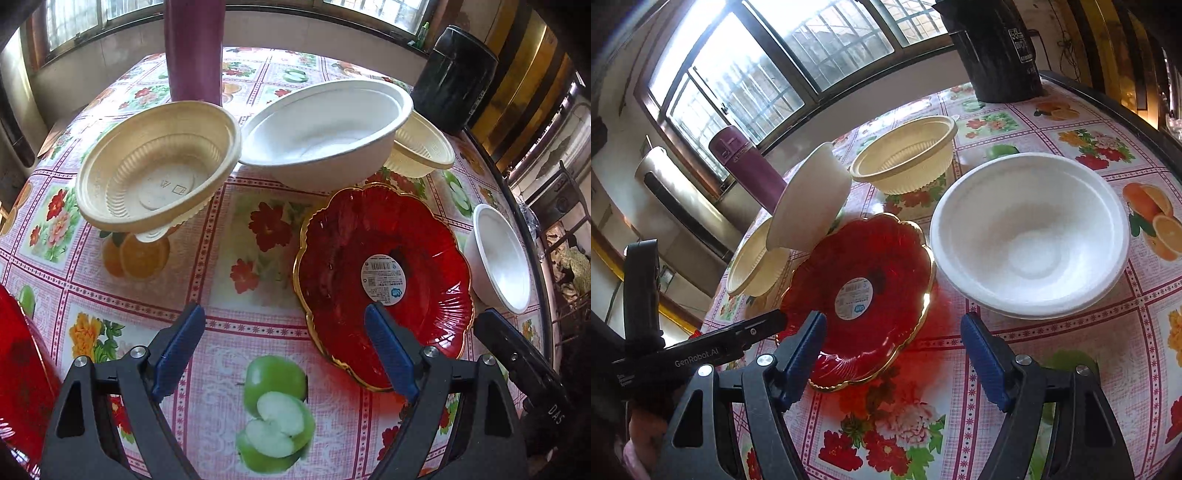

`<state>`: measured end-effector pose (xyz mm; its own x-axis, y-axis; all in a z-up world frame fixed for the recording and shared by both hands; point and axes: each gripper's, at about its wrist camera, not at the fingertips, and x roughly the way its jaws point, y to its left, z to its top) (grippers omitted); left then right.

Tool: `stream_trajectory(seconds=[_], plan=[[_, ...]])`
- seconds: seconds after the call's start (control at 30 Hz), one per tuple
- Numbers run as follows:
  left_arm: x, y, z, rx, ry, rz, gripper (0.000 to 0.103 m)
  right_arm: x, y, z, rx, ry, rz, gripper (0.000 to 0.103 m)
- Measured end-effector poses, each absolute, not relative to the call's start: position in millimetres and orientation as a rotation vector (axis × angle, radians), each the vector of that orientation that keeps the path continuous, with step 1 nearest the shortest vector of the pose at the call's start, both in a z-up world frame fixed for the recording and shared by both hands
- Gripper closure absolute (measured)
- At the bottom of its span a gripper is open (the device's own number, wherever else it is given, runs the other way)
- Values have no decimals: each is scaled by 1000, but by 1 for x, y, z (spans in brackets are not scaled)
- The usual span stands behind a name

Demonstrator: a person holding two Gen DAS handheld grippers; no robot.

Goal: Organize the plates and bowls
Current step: 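Grasp the rim of the small red plate with sticker using the left gripper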

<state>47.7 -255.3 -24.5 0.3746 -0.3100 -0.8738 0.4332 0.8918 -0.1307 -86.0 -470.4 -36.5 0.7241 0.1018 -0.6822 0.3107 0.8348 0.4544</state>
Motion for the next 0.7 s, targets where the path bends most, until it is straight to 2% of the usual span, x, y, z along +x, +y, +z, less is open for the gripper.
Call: stream_trajectory(seconds=[0.37, 0.43, 0.5, 0.63, 0.67, 0.7], plan=[[60, -276, -44, 156, 1093, -489, 14, -68, -478, -51, 629, 795, -160, 27], [60, -278, -45, 168, 1074, -492, 21, -67, -478, -52, 629, 797, -162, 29], [59, -283, -46, 189, 1059, -493, 27, -64, -477, -53, 626, 802, -161, 35], [59, -289, -44, 215, 1030, -495, 51, -58, -474, -55, 614, 812, -158, 57], [59, -290, -43, 211, 1024, -500, 54, -57, -474, -56, 612, 815, -158, 67], [59, -290, -43, 207, 1018, -507, 61, -56, -474, -58, 613, 821, -156, 79]])
